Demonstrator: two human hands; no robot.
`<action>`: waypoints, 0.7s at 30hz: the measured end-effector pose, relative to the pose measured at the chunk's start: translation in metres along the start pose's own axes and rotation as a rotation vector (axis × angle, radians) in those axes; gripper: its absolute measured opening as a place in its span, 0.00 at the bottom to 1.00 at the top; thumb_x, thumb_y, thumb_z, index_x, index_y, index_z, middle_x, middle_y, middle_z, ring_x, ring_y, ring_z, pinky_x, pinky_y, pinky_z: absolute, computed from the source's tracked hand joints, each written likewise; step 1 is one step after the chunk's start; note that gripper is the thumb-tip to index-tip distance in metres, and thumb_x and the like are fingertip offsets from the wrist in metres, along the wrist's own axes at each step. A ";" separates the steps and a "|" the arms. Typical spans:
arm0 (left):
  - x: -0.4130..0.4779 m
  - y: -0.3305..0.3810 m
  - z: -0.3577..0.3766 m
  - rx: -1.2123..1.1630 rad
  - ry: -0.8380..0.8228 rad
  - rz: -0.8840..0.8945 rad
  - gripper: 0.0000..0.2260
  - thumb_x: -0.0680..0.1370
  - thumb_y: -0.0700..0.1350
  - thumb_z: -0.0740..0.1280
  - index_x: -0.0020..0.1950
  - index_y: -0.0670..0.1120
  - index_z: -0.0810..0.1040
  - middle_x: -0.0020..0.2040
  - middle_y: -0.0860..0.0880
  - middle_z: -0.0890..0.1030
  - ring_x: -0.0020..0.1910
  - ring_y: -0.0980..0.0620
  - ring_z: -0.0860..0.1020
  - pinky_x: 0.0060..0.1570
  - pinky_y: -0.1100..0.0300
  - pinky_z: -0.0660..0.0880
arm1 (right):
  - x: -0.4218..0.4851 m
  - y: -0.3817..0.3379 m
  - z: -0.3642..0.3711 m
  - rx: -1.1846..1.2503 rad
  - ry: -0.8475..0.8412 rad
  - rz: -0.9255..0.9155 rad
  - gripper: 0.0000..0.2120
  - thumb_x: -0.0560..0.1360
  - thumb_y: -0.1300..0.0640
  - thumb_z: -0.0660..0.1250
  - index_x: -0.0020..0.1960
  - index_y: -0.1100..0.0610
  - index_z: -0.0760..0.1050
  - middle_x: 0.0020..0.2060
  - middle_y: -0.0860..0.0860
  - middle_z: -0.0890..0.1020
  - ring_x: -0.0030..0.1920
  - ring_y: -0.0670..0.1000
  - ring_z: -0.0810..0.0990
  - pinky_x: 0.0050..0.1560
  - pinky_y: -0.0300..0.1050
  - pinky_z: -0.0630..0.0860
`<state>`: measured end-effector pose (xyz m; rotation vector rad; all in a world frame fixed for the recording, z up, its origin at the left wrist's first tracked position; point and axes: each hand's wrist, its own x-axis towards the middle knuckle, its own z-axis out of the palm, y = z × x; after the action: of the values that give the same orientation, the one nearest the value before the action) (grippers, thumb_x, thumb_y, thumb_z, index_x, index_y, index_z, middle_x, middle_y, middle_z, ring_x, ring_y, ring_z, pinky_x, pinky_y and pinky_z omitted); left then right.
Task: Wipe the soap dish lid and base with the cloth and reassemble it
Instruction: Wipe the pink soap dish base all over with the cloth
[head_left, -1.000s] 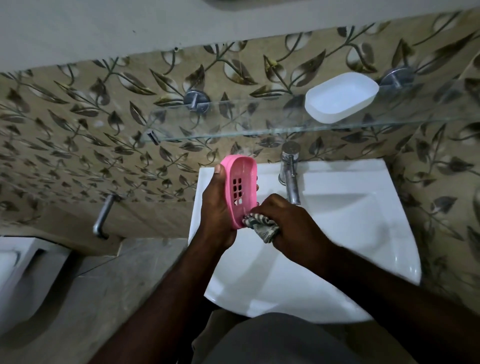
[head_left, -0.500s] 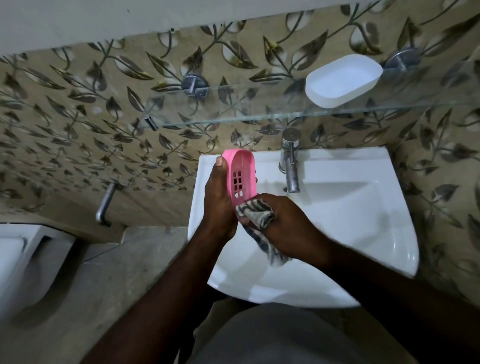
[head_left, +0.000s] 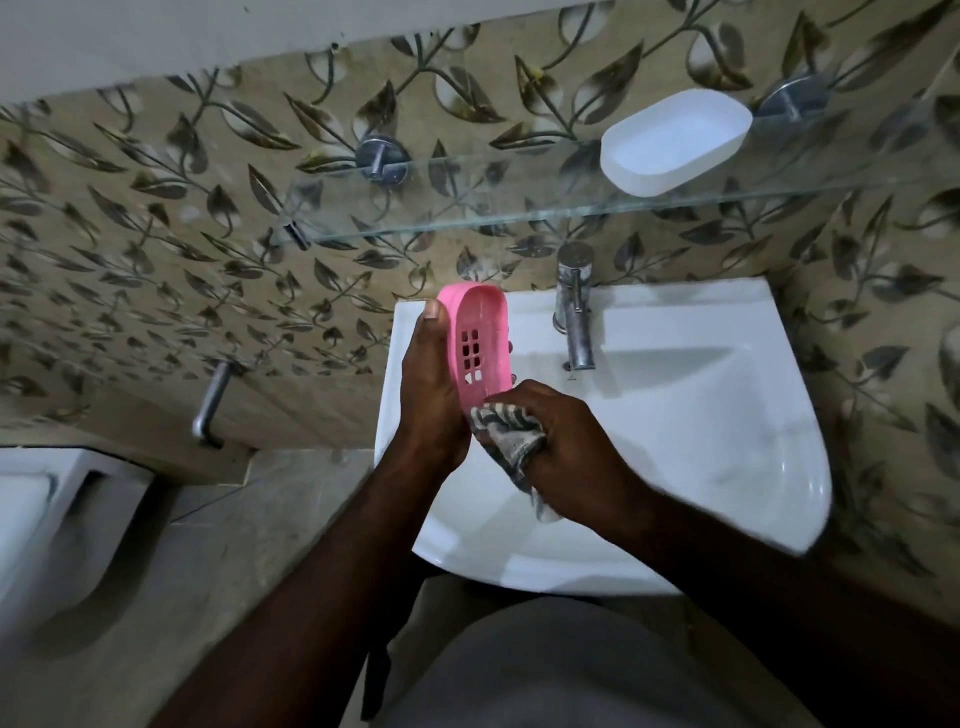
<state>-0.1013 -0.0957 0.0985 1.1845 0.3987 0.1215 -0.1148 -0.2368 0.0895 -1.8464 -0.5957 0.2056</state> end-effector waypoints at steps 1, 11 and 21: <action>0.000 -0.001 -0.001 -0.008 -0.005 -0.018 0.33 0.75 0.64 0.58 0.67 0.40 0.73 0.52 0.37 0.81 0.46 0.43 0.82 0.41 0.52 0.79 | -0.001 0.007 -0.005 -0.107 -0.036 -0.031 0.11 0.73 0.61 0.70 0.53 0.50 0.81 0.43 0.42 0.79 0.45 0.45 0.81 0.46 0.40 0.77; 0.016 0.019 -0.008 -0.141 -0.051 -0.123 0.31 0.76 0.65 0.57 0.60 0.40 0.78 0.44 0.42 0.83 0.42 0.47 0.81 0.45 0.54 0.78 | 0.026 -0.031 0.009 0.007 0.009 0.026 0.11 0.75 0.55 0.70 0.35 0.46 0.76 0.30 0.46 0.78 0.28 0.47 0.77 0.30 0.42 0.73; 0.011 0.009 -0.034 -0.237 -0.169 -0.274 0.36 0.72 0.67 0.63 0.64 0.38 0.77 0.51 0.38 0.81 0.48 0.43 0.81 0.54 0.50 0.78 | 0.033 -0.054 0.026 -0.025 -0.073 0.143 0.07 0.74 0.59 0.69 0.37 0.55 0.77 0.33 0.53 0.82 0.35 0.50 0.81 0.41 0.50 0.78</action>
<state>-0.1026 -0.0596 0.0931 0.8897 0.3822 -0.1651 -0.1135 -0.1856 0.1346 -1.9137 -0.5187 0.3626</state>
